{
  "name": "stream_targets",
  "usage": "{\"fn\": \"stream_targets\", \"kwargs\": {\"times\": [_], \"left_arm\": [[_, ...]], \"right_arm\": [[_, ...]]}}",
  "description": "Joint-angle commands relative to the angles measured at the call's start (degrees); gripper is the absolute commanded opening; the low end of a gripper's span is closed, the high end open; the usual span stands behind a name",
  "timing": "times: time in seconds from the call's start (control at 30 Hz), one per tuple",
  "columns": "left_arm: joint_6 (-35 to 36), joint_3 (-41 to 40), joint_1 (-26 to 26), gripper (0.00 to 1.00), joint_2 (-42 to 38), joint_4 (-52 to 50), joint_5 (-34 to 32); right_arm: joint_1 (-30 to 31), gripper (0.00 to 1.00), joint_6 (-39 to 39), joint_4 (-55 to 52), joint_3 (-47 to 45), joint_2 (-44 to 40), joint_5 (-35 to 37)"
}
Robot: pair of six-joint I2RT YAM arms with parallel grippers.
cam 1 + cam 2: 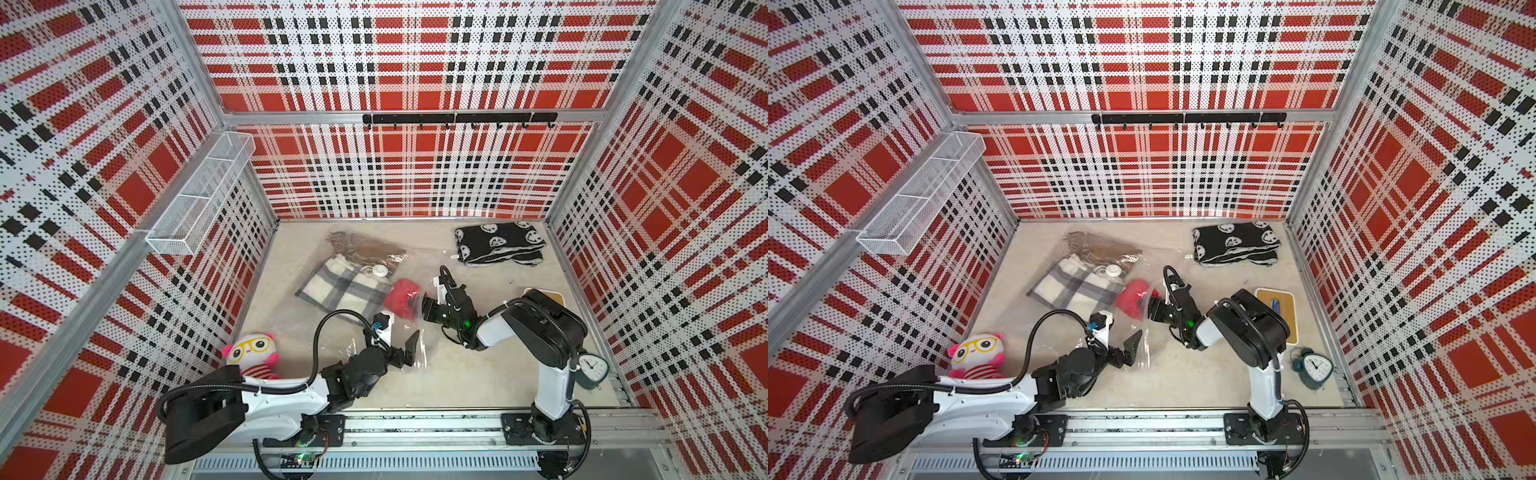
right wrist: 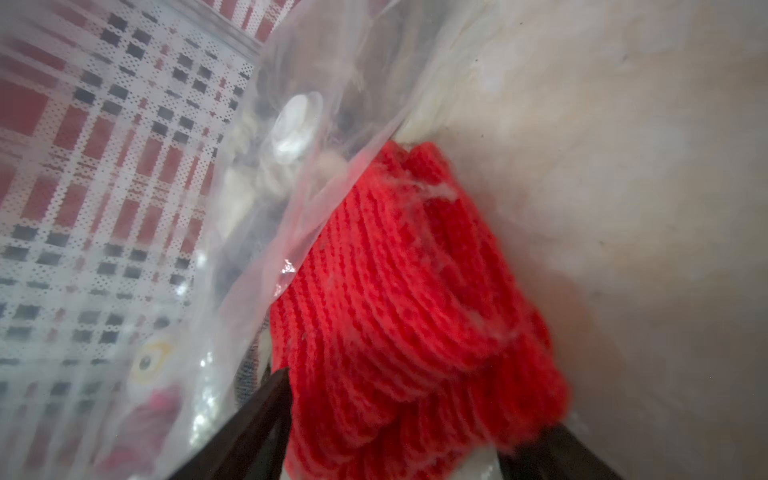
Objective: Take the scarf out of the vacuum bag
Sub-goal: Take out the scarf from the vacuum bag.
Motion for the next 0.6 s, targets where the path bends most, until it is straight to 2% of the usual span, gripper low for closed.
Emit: {"fn": "stream_targets", "kwargs": {"times": [0.0, 0.1, 0.17, 0.27, 0.33, 0.37, 0.57], "left_arm": [[-0.2, 0.9, 0.1, 0.99, 1.6, 1.1, 0.6], [-0.2, 1.4, 0.0, 0.99, 3.6, 1.6, 0.2], [-0.2, 1.4, 0.2, 0.99, 4.4, 2.1, 0.0], [-0.2, 1.3, 0.3, 0.99, 4.7, 2.7, -0.1], [-0.2, 1.4, 0.4, 0.99, 4.7, 3.1, 0.1], [-0.2, 1.4, 0.5, 0.99, 4.7, 3.1, 0.3], [0.0, 2.0, 0.5, 1.00, 4.5, 3.0, 0.7]], "right_arm": [[0.7, 0.73, 0.7, -1.3, 2.1, 3.3, 1.7], [0.6, 0.65, 0.9, 0.6, 2.5, 5.2, 2.0], [0.6, 0.54, 0.4, 0.9, 2.5, 5.5, 2.6], [0.6, 0.31, -0.7, 1.3, 2.2, 5.1, 2.8], [0.2, 0.12, -1.5, 1.8, 1.5, 4.5, 2.7], [0.0, 0.07, -1.8, 2.0, 1.2, 4.3, 2.2], [-3.0, 0.03, -3.8, 3.2, -2.6, 1.6, -0.3]]}}
